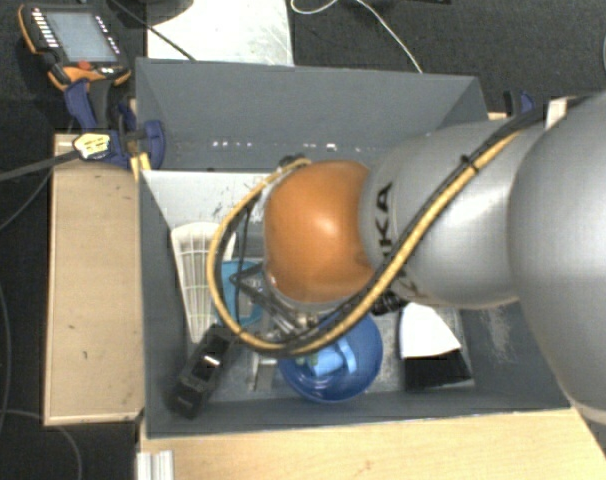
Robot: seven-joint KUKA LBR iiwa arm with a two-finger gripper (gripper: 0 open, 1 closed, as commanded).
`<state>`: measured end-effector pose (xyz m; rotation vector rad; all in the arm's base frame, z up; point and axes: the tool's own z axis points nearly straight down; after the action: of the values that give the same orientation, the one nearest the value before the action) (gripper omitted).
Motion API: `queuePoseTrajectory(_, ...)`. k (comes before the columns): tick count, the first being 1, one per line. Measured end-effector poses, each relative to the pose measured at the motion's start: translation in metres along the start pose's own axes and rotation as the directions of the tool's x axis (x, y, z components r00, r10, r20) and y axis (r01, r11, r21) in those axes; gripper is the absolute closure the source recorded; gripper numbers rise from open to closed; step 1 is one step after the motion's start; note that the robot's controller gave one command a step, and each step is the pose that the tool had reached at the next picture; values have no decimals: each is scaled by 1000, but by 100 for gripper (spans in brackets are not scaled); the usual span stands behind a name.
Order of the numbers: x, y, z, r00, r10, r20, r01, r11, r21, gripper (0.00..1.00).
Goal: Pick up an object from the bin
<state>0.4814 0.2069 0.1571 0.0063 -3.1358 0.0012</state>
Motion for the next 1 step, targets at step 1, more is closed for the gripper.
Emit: queuePoseTrajectory(1,-2,-1,-5,1000,6,7,-6,1000,-2,0)
